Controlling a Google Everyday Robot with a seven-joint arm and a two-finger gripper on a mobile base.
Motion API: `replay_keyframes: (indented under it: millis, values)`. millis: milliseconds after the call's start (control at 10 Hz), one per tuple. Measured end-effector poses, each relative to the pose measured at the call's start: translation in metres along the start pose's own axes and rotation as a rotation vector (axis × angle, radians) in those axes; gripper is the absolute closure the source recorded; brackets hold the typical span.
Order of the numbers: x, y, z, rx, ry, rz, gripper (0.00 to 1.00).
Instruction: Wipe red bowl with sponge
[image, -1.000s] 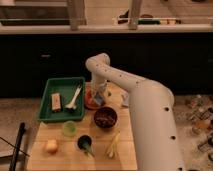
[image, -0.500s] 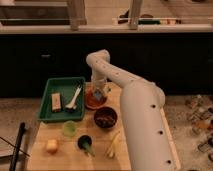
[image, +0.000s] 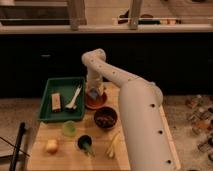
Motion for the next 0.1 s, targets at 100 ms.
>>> replay_keyframes:
  millis: [100]
  values:
    - [-0.0031, 0.0017, -0.0035, 0.012, 0.001, 0.000, 1.00]
